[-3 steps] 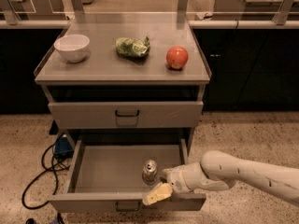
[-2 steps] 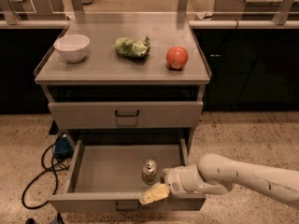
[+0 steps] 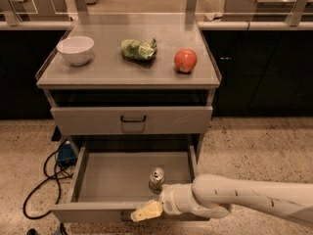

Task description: Pick 7up can from middle drawer and place on counter

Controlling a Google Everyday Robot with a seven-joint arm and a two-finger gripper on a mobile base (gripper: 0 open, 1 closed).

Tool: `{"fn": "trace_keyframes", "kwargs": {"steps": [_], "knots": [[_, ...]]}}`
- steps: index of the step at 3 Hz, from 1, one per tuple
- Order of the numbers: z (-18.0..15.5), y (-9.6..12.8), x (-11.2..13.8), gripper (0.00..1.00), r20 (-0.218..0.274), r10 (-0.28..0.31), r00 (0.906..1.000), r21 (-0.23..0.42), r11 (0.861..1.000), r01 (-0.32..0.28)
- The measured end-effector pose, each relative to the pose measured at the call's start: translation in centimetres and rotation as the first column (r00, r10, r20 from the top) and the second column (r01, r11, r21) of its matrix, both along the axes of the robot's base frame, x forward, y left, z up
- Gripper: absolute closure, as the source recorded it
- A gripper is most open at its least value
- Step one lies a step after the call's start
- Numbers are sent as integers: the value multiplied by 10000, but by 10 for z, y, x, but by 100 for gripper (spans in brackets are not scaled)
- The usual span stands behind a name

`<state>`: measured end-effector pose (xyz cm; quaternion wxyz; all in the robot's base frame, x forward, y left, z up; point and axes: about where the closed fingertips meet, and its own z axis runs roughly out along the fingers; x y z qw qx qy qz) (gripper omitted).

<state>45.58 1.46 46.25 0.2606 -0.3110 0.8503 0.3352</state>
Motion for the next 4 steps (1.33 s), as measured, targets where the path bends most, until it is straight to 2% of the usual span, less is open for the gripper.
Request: {"fn": "trace_keyframes", "kwargs": {"steps": [1,2,3,4], "knots": [[0,0,0,0,4,-4,10000,0,10000,4],[-1,11,13,0,319,-380,9988,-163,9991,385],[-11,46,46,0,599,-999,9932,-208,9946,1013],[-16,75,81,0,1088,-1777,9780,-294,9829,1819]]}}
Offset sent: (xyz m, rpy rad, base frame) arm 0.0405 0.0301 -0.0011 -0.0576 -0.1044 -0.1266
